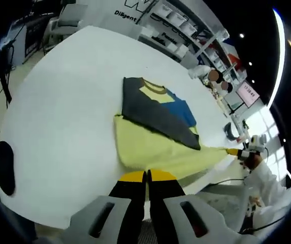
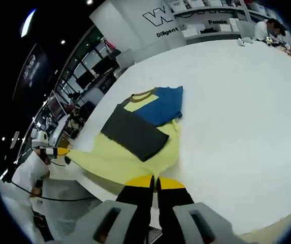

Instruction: Fold the garment on the visible template until the final outline fits inside the template.

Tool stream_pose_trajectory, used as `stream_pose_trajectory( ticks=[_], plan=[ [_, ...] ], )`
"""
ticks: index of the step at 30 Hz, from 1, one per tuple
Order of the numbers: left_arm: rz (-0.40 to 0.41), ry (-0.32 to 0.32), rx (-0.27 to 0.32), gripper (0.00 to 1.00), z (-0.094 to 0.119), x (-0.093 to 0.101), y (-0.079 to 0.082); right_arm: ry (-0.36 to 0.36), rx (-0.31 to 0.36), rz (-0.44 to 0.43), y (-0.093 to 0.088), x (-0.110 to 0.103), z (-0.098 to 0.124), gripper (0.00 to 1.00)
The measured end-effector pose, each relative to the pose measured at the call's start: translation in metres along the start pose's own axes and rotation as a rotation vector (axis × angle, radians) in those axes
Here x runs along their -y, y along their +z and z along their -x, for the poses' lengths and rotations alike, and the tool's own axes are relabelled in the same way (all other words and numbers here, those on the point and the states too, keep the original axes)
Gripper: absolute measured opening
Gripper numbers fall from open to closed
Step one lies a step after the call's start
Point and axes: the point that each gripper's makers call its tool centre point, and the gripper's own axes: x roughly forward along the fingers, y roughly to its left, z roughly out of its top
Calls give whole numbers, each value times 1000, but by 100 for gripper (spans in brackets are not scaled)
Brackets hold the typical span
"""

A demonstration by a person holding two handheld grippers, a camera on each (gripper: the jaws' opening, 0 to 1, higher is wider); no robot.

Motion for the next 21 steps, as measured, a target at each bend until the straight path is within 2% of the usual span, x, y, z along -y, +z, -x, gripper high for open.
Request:
stream_pose_trajectory(
  ticks=[2, 4, 6, 8, 10, 15, 18, 21],
  plan=[
    [13, -18, -14, 0, 3, 0, -3, 18, -6, -20, -2, -1, 2, 0],
    [45, -59, 6, 0, 10, 5, 5, 25, 6, -16, 6, -5, 9, 0],
    [92, -114, 60, 0, 22, 8, 22, 58, 34, -38, 19, -8, 20, 0],
    [117, -139, 105, 0, 32, 11, 34, 86, 61, -70, 32, -7, 29, 0],
    [119, -144, 138, 0, 37, 14, 41, 101, 90, -87, 44, -7, 34, 0],
    [123, -144, 188, 0, 40, 16, 53, 126, 132, -121, 58, -6, 37, 0],
    [108, -151, 243, 0, 46, 21, 70, 124, 168, -107, 72, -5, 38, 0],
    [105, -157, 254, 0, 49, 19, 80, 137, 190, -119, 84, -4, 41, 0]
  ],
)
